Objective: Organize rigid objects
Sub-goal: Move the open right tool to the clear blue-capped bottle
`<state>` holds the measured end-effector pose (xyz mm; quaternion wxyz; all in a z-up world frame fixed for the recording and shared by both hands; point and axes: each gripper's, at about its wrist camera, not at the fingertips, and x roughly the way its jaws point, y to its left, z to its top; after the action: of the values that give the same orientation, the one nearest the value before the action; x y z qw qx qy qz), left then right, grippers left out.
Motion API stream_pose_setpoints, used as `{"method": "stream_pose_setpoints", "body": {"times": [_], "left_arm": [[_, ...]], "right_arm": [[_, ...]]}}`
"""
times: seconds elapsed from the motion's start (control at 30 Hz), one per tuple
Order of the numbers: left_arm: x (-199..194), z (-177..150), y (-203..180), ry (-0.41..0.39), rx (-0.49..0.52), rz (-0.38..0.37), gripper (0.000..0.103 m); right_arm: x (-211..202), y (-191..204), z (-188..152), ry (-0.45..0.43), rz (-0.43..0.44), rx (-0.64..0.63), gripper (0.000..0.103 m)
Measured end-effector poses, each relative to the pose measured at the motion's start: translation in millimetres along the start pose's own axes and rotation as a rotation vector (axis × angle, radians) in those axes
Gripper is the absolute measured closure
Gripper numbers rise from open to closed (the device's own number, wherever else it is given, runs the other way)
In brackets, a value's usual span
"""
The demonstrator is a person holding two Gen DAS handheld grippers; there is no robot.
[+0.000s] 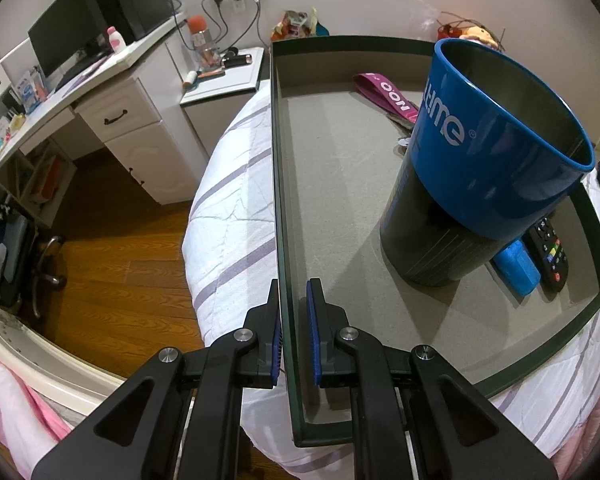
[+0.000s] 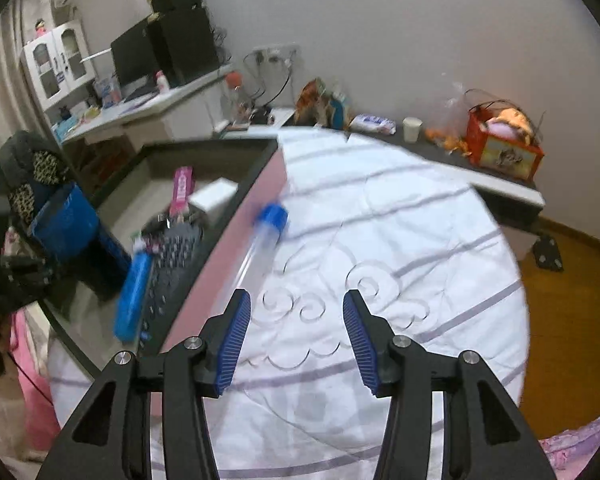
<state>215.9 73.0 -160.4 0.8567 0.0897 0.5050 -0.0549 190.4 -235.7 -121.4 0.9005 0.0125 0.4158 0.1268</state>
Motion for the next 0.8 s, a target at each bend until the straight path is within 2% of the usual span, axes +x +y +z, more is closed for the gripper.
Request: {"method": "stream_pose_setpoints", "body": {"times": [0.23,0.33,0.5,0.63,0.7,0.8], "left_arm": [[-1.8,-1.2,-1.8,0.004,0.004,0.005,0.094],[-2.4,-1.9,-2.7,0.004,0.004,0.005,0.094],[-2.2,-1.3,-2.4,0.004,0.004,0.005,0.093],[-2.1,-1.2,-2.4,0.004,0.004,0.004,0.093],[-2.2,-1.2,-2.5,0.004,0.003,0.004,0.093],[-2.1,-1.1,-2.4,0.004,0.003,0.004,0.093]], "right_arm": [[24.6,19.2,-12.6,0.068,0.115,-0.118,0.053],[35.2,27.0,-20.7,0.106,0.132,-0.173,0.053],[47.2,21.7,-20.9,0.112,0.163,-0.144,0.053],[46.8,19.7,-20.3,0.09,0.12,-0.142,0.053],[45.8,17.6,-21.1,0.076,0.029,-0.139,0.052],[44.2,14.6,-21.9,0.071,-0.04,-0.115,0.046]]}}
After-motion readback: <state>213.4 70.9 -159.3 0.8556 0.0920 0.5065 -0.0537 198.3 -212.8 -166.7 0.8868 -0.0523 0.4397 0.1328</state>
